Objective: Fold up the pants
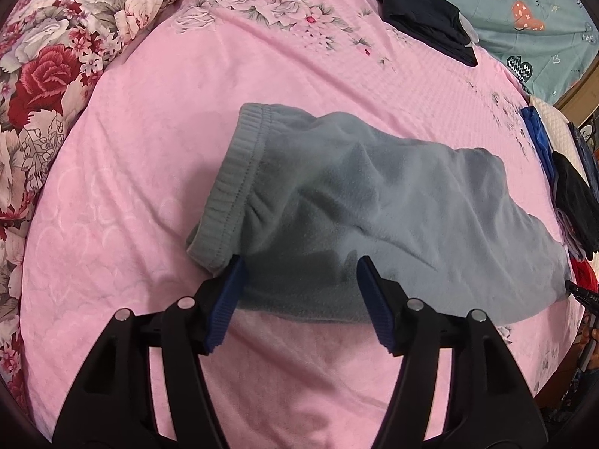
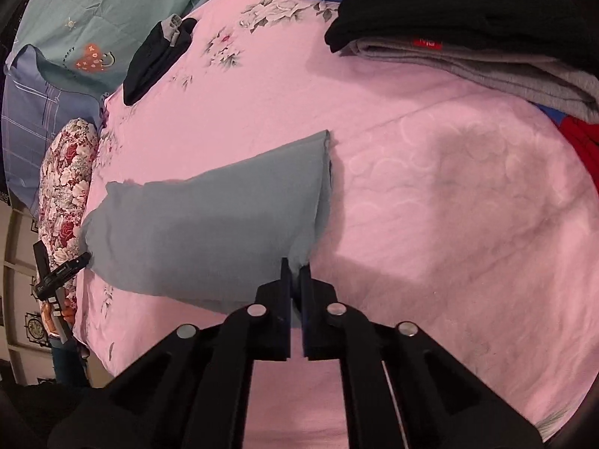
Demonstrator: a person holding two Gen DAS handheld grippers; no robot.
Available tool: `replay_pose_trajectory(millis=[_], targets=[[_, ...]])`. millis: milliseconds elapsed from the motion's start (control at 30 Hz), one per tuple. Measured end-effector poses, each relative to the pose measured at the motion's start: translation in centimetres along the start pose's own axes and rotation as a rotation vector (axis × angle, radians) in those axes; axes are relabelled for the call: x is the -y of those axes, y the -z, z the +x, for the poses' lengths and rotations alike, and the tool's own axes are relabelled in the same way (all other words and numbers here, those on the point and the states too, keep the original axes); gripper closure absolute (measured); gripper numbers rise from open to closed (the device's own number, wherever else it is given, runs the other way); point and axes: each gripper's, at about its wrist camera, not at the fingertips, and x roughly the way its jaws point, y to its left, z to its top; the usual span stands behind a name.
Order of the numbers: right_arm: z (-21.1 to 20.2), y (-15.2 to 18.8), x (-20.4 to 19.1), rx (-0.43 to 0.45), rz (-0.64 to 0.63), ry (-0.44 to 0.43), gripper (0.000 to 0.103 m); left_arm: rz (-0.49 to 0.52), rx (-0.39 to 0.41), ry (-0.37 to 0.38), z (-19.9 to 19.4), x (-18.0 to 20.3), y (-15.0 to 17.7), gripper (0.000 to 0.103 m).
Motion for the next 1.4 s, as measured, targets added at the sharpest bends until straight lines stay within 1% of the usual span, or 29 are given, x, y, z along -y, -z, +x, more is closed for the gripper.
replay_pose_trajectory(millis=[67,100,200,267,367,467,500,533,567,600,633,667,733,767,800,867,900,933,967,1000,1100,1233,1267,1333,1400], targets=[[-0.2,0.1,-0.3,0.015,-0.023,0.006,0.099,-0.007,0.003,0.003,-0.2,-0.1,0.0,0.039],[-0.8,0.0,-0.4,0.039,-0.021,-0.008,0.099,-0.013,0.004,0.009,-0.3,-0.1,0.0,0.04],[-3.8,-1.0,-0.5,0.128,-0.021,-0.049,0.099,-0.017,0.008,0.015,-0.6,-0.3,0.2,0.04],[-5.6,-1.1,-0.6,0.161,-0.032,-0.064,0.099,-0.011,0.003,0.011,-0.5,-0.3,0.4,0.04],[-5.7,-0.3,-0.4,0.132,-0.036,-0.049,0.099,-0.004,0.001,0.002,-0.2,-0.3,0.5,0.039],[-2.7,1.7,0.3,0.034,-0.012,-0.015,0.099,0.006,-0.012,-0.008,-0.1,-0.1,0.4,0.039],[-1.8,2.3,0.5,0.014,-0.011,0.001,0.099,0.008,-0.019,-0.01,-0.2,-0.1,0.3,0.039],[-1.8,2.5,0.6,0.029,-0.015,-0.008,0.099,0.008,-0.023,-0.012,-0.3,0.0,0.2,0.039],[-1.9,2.5,0.6,0.02,-0.019,-0.012,0.095,0.01,-0.023,-0.012,-0.5,0.1,0.1,0.039],[-2.3,2.3,0.5,0.021,-0.023,0.008,0.092,0.019,-0.015,-0.01,-0.8,0.4,0.0,0.039],[-2.8,2.1,0.5,0.037,-0.028,0.037,0.081,0.03,-0.002,-0.008,-1.2,0.7,0.0,0.038],[-3.6,1.5,0.3,0.061,-0.041,0.057,0.077,0.038,0.012,-0.006,-1.6,1.1,0.0,0.034],[-4.6,-0.4,-1.2,0.117,-0.109,0.083,0.073,0.064,0.041,0.011,-2.3,2.0,-0.1,0.032],[-4.7,-1.4,-2.1,0.131,-0.144,0.07,0.071,0.075,0.048,0.015,-2.4,2.3,-0.2,0.031],[-4.2,-2.7,-4.0,0.131,-0.201,0.033,0.071,0.089,0.054,0.01,-2.4,2.7,-0.1,0.03],[-2.2,-4.7,-8.1,0.103,-0.319,-0.025,0.07,0.115,0.049,-0.001,-2.0,3.3,0.1,0.029],[-0.5,-5.8,-10.9,0.071,-0.391,-0.089,0.07,0.126,0.036,-0.018,-1.4,3.3,0.3,0.029],[1.3,-6.7,-13.7,0.032,-0.46,-0.166,0.069,0.132,0.019,-0.05,-0.7,3.1,0.5,0.029],[2.9,-7.4,-16.0,0.0,-0.518,-0.21,0.064,0.13,-0.008,-0.089,0.2,2.7,0.7,0.029],[5.0,-8.1,-18.6,-0.035,-0.583,-0.24,0.063,0.121,-0.033,-0.112,0.9,2.1,0.8,0.029],[11.3,-9.8,-25.1,-0.135,-0.731,-0.304,0.063,0.118,-0.015,-0.091,0.5,1.4,1.1,0.029],[18.5,-11.4,-29.9,-0.278,-0.831,-0.346,0.063,0.096,-0.015,-0.061,-0.3,0.9,1.0,0.029],[19.4,-11.3,-30.3,-0.314,-0.846,-0.358,0.063,0.088,-0.008,-0.046,-0.7,1.0,1.0,0.029],[21.3,-11.3,-31.1,-0.41,-0.867,-0.406,0.063,0.08,0.037,-0.011,-1.8,0.9,0.2,0.029],[21.5,-10.7,-31.1,-0.453,-0.911,-0.455,0.063,0.074,0.068,-0.002,-2.2,1.1,-0.8,0.024]])
